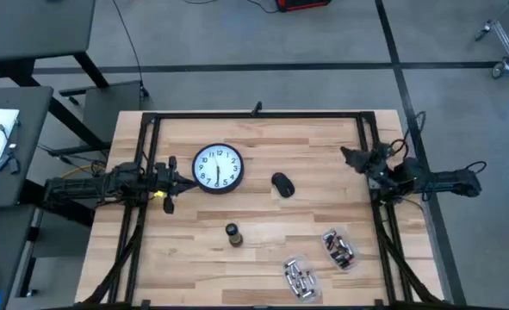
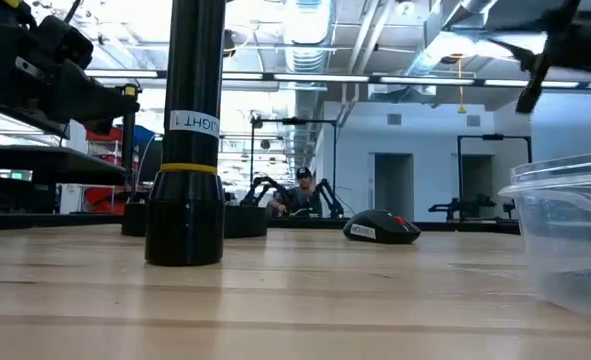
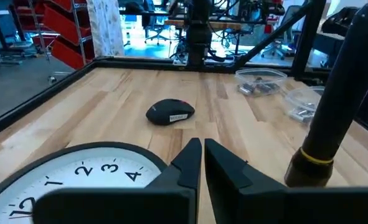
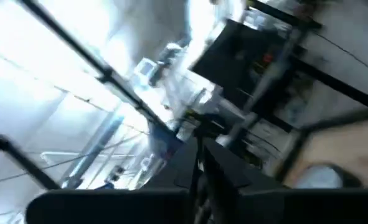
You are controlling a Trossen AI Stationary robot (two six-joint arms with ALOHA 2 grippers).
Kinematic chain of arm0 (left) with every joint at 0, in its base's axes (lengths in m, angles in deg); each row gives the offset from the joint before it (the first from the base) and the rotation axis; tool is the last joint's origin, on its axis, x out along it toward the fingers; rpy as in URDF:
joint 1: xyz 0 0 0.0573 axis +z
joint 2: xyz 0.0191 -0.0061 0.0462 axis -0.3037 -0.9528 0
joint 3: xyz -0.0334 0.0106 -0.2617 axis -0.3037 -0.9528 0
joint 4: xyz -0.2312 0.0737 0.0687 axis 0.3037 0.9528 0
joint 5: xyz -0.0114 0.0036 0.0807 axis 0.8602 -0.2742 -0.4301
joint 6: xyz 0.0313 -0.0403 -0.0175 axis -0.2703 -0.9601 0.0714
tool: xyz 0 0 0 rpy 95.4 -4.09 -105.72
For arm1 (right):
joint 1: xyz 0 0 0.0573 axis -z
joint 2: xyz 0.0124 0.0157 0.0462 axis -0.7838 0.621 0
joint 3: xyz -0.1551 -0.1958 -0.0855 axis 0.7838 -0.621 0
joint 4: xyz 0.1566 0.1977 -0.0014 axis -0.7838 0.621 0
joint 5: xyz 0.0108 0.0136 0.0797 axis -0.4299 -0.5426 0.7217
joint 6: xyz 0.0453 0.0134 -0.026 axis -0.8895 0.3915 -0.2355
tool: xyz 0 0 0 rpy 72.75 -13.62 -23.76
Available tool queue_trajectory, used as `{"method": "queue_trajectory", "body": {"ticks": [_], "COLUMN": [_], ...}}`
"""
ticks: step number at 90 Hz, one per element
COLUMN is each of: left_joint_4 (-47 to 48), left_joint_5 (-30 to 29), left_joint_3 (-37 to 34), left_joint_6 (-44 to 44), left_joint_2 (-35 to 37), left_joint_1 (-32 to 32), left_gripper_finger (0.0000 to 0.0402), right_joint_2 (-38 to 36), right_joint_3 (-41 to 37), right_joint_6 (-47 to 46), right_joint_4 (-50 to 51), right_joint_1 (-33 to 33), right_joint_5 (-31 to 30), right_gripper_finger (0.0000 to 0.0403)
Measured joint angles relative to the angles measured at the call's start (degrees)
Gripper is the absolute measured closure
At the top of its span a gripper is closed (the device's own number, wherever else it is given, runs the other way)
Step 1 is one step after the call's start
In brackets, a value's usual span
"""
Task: Insert battery
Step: Open the black flashlight battery compartment
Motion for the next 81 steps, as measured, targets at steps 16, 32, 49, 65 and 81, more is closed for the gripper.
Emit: {"method": "queue_trajectory", "body": {"ticks": [16, 32, 49, 65, 81], "left_joint_4": [-0.02, -0.02, -0.05, -0.3, -2.84], "left_joint_5": [-0.02, -0.04, -0.1, -0.36, -0.61], "left_joint_3": [-0.01, -0.02, -0.02, 0.0, 0.19], "left_joint_6": [-2.51, -4.73, -6.15, -6.15, -6.15], "left_joint_2": [0.0, 0.0, 0.0, 0.0, 0.0], "left_joint_1": [0.0, 0.0, 0.0, 0.0, 0.0], "left_gripper_finger": [0.0402, 0.0402, 0.0402, 0.0402, 0.0402], "right_joint_2": [9.97, 17.44, 24.55, 33.5, 47.4], "right_joint_3": [10.33, 22.49, 33.33, 34.24, 32.33], "right_joint_6": [9.84, 25.41, 39.74, 32.72, 28.68], "right_joint_4": [2.22, 15.45, 32.51, 44.87, 39.91], "right_joint_1": [0.82, 1.4, 0.79, -4.05, -10.95], "right_joint_5": [6.91, 7.54, 8.02, 10.54, 10.19], "right_gripper_finger": [0.0266, 0.0137, 0.0063, 0.0064, 0.008]}}
